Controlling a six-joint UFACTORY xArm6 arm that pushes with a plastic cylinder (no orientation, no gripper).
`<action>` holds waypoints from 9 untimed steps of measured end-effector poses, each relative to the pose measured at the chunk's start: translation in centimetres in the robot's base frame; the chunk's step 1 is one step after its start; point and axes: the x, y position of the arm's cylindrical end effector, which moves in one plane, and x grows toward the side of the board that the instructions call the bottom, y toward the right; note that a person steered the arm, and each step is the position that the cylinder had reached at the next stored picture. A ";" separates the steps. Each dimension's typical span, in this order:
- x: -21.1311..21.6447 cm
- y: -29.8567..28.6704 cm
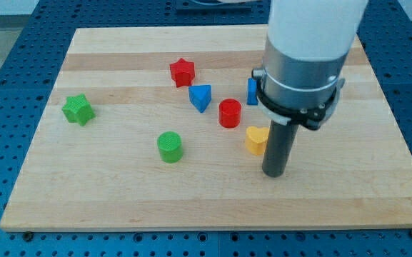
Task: Move the green circle at the bottom left of the red circle
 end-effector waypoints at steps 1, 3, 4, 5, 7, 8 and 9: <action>1.0 -3.4; 1.0 -14.5; 1.0 -21.5; 1.0 -28.1; -0.2 -33.0; -2.7 -31.4; -4.1 -29.0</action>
